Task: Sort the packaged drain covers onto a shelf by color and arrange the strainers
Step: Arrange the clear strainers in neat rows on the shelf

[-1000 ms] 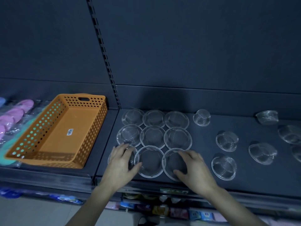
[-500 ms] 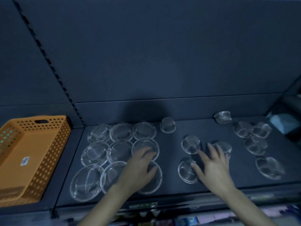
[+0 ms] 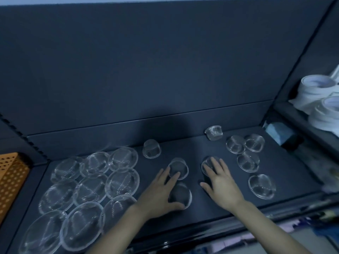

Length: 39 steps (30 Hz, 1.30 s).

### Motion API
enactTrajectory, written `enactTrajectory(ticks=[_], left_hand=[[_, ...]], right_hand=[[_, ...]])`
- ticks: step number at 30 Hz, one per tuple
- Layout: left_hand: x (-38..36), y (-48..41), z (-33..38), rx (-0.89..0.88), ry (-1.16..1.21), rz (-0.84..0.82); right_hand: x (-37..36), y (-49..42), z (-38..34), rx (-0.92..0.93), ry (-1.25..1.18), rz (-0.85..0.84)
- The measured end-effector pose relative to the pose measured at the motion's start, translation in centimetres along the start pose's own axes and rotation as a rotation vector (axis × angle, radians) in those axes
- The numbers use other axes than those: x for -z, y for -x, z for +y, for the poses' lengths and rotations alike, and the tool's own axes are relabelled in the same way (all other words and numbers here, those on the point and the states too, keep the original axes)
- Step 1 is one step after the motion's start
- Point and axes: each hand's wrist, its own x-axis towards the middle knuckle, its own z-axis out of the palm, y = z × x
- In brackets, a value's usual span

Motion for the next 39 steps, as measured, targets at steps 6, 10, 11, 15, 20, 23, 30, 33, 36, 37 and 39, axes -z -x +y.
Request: enactTrajectory(ticks=[6, 10, 11, 15, 20, 23, 30, 33, 36, 37, 39], left_hand=[[0.1, -1.9, 1.7, 0.026, -0.021, 0.101], [0.1, -3.7, 2.2, 0.075, -0.105, 0.058], [0.1, -4.2, 2.3, 0.097, -0.098, 0.073], [0.6, -6.2, 2.7, 0.145, -0.055, 0.149], [0.9, -8.1, 2.6, 0.165, -0.035, 0.188], [1.4, -9.2, 2.1, 0.16, -0.028, 0.185], [1.3, -9.4, 1.1, 0.125, -0.012, 0.197], [1.7, -9.5, 0.9, 0.1, 0.01, 0.214], [2.7, -9.4, -0.4, 0.064, 0.048, 0.372], [3.0, -9.5, -1.2, 0.072, 0.033, 0.456], [3.8, -9.8, -3.4, 0.141, -0.015, 0.587]], right_hand=[[0.2, -1.8, 2.4, 0.091, -0.041, 0.019], [0.3, -2.4, 2.9, 0.115, -0.076, 0.006], [0.3, -2.7, 2.9, 0.12, -0.087, 0.01], [0.3, -4.4, 2.5, 0.117, -0.132, 0.007], [0.4, -5.9, 1.8, 0.062, -0.164, 0.001], [0.5, -6.9, 1.5, 0.046, -0.138, 0.009], [0.6, -8.2, 1.1, 0.063, -0.079, 0.024], [0.5, -8.8, 0.9, 0.069, -0.089, 0.042], [0.3, -9.2, 0.6, 0.078, -0.092, 0.067], [0.5, -9.3, 0.7, 0.08, -0.106, 0.093], [1.0, -9.7, 1.0, 0.055, -0.139, 0.177]])
